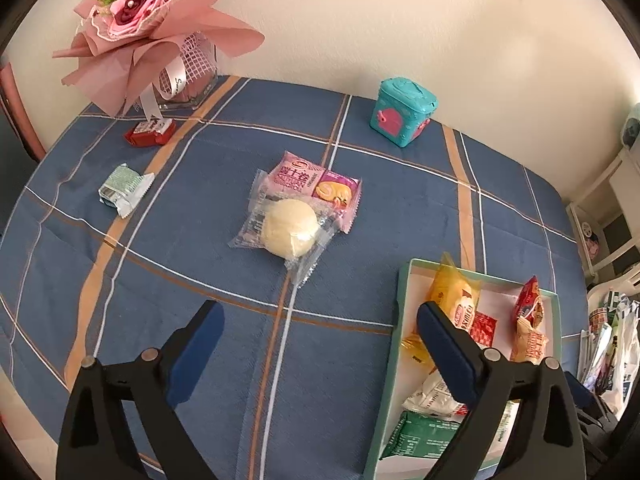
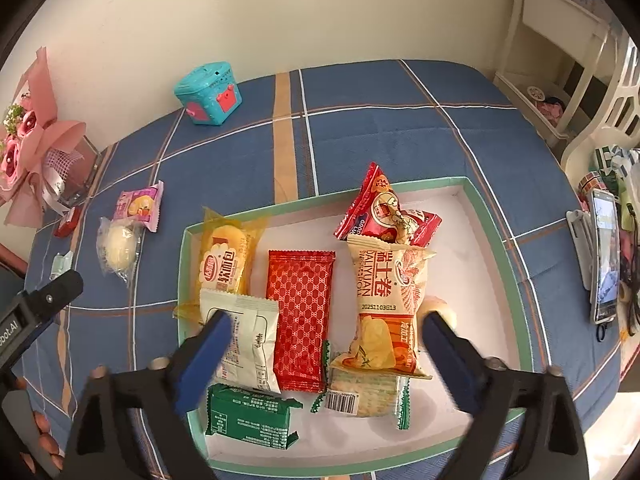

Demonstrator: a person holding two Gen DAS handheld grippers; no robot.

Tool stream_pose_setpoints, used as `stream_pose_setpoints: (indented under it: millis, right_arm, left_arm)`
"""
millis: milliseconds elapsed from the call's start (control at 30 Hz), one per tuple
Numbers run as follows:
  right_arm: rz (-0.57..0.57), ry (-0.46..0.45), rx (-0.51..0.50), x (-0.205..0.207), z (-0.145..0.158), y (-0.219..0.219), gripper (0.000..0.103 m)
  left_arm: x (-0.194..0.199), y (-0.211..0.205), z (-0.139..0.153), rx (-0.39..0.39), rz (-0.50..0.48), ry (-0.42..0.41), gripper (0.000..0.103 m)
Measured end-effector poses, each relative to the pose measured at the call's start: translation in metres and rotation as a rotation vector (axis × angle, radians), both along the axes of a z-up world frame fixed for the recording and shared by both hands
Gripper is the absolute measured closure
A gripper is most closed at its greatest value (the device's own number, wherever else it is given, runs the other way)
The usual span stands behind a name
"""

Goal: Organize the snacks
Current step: 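Withdraw both tools from the tray toward the bun in the clear bag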

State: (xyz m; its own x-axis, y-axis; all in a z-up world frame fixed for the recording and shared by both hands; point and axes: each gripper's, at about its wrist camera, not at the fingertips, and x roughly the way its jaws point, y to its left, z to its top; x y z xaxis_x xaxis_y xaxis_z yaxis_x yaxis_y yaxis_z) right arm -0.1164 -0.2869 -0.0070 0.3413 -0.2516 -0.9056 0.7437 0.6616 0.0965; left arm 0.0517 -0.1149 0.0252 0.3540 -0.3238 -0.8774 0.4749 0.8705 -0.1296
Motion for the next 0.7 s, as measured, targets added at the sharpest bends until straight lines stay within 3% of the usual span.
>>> stream_pose_setpoints:
  millis: [433,700]
  right_arm:
    - [0.067,-0.023,-0.034,0.029,0.003,0.029,0.0]
    - [0.173,-0.009,-0.028,0.061,-0.001,0.066,0.0]
  left_arm:
    - [0.014,0.018,0.004,0.063,0.035,-0.077,0.004]
    - [0.03,0.037,0.003,0.1,0.044,-0.089,0.004]
